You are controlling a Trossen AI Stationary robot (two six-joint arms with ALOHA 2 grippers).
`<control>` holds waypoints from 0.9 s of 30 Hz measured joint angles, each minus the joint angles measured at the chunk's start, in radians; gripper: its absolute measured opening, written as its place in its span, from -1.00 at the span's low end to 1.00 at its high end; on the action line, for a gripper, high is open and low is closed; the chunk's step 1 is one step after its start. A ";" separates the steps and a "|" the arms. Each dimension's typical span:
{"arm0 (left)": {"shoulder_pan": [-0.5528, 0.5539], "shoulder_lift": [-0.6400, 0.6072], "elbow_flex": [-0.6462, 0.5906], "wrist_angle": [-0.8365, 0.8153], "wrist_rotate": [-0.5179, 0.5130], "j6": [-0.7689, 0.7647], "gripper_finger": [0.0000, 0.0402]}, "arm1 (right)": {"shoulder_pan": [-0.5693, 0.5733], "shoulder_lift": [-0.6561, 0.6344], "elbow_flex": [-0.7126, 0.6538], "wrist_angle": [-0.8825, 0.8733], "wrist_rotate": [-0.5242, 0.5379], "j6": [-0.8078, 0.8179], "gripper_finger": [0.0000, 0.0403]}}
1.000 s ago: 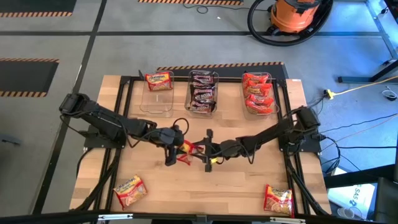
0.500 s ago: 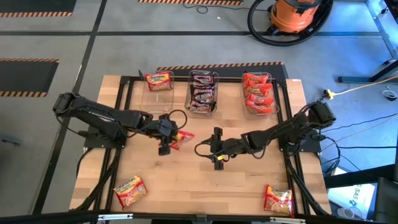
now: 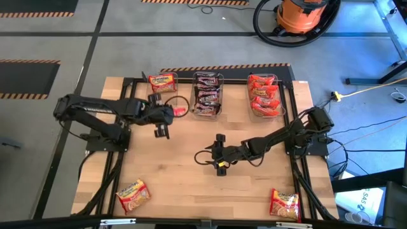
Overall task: Sort Maruchan noodles
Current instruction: Put the red noodle pack into the left transparent bin
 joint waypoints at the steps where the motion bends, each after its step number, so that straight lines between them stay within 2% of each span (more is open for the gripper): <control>1: 0.010 0.000 0.016 -0.013 -0.014 0.017 -0.69 | 0.000 0.000 0.000 0.000 0.000 0.000 0.29; 7: 0.110 0.000 0.069 -0.020 -0.037 0.158 -0.70 | 0.000 0.000 0.000 0.022 0.000 -0.003 0.29; 14: 0.323 0.000 0.079 -0.020 -0.032 0.313 -0.71 | 0.000 0.000 0.000 -0.005 0.001 -0.031 0.29; 21: 0.559 0.022 0.079 0.058 0.105 0.558 -0.71 | -0.009 0.000 0.000 -0.010 0.008 -0.128 0.29; 23: 0.620 0.043 0.079 0.081 0.142 0.599 -0.71 | -0.018 0.000 0.000 -0.011 0.000 -0.145 0.29; 27: 0.707 0.109 0.079 0.088 0.148 0.618 -0.71 | -0.068 0.000 0.000 -0.028 -0.049 -0.158 0.29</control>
